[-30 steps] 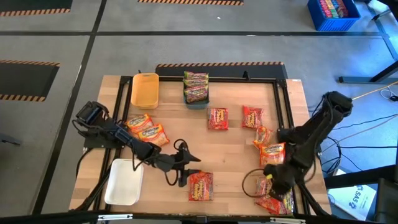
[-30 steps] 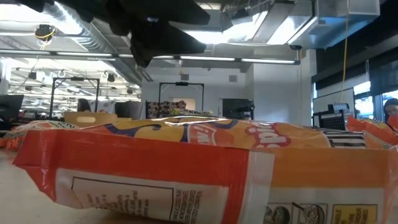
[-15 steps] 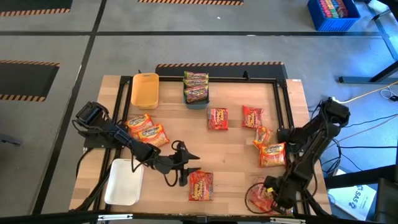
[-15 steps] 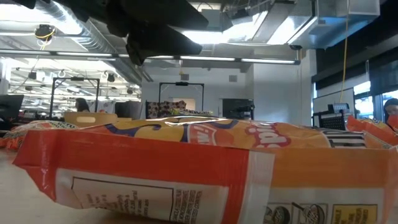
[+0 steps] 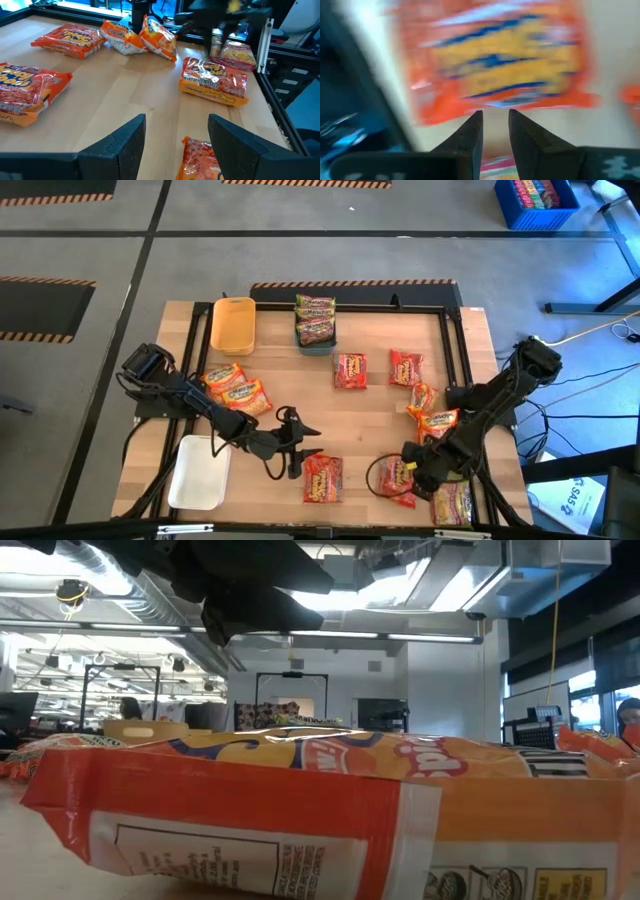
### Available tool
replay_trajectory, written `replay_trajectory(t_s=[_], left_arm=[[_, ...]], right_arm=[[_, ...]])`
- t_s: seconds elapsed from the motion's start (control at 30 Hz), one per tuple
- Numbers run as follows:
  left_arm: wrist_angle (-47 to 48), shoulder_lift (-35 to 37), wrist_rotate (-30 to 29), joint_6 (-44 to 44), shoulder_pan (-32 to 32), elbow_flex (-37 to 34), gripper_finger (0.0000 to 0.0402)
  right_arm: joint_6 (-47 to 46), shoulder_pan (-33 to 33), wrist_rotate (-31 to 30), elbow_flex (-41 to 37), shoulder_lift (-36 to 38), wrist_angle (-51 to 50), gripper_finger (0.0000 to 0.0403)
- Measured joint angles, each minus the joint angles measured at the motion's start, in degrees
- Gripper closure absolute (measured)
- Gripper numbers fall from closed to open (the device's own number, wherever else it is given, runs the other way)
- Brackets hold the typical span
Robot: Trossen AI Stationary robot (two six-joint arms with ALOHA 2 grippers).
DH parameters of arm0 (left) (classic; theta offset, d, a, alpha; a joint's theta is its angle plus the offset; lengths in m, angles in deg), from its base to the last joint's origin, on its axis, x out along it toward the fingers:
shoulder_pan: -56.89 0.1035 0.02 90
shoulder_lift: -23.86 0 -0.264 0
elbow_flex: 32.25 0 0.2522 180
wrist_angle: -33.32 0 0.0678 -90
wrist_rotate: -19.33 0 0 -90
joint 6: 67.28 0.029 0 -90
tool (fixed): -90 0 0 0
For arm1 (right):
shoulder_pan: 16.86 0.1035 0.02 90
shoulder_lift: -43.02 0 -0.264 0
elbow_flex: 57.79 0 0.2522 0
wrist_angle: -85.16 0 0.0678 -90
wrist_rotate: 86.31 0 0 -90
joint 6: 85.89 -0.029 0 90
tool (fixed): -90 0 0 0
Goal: Sort Maruchan noodles
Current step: Put the green noodle pack into the blue bin
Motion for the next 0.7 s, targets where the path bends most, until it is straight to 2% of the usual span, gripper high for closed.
replay_trajectory(t_s=[0.1, 0.23, 0.33, 0.5, 0.7], left_arm=[[-0.01, 0.00, -0.15, 0.01, 0.00, 0.00, 0.0193], [-0.01, 0.00, -0.31, -0.10, 0.11, 0.00, 0.0193], [-0.01, 0.00, -0.30, -0.43, 0.11, 0.00, 0.0193], [-0.01, 0.00, 0.83, -0.44, 0.09, 0.00, 0.0193], [-0.01, 0.00, 0.83, -0.47, 0.11, 0.00, 0.0193]], right_arm=[[3.68, 1.46, 0.36, 1.73, 0.07, 6.64, 0.0324], [9.37, 1.97, -7.13, 1.84, -0.45, 12.00, 0.0324], [9.72, 1.73, -9.86, 1.80, -2.23, 11.38, 0.0324], [13.02, 1.57, -6.39, 1.80, -5.86, 9.72, 0.0324], [11.70, -0.87, -13.40, 1.86, -6.17, -0.40, 0.0324]])
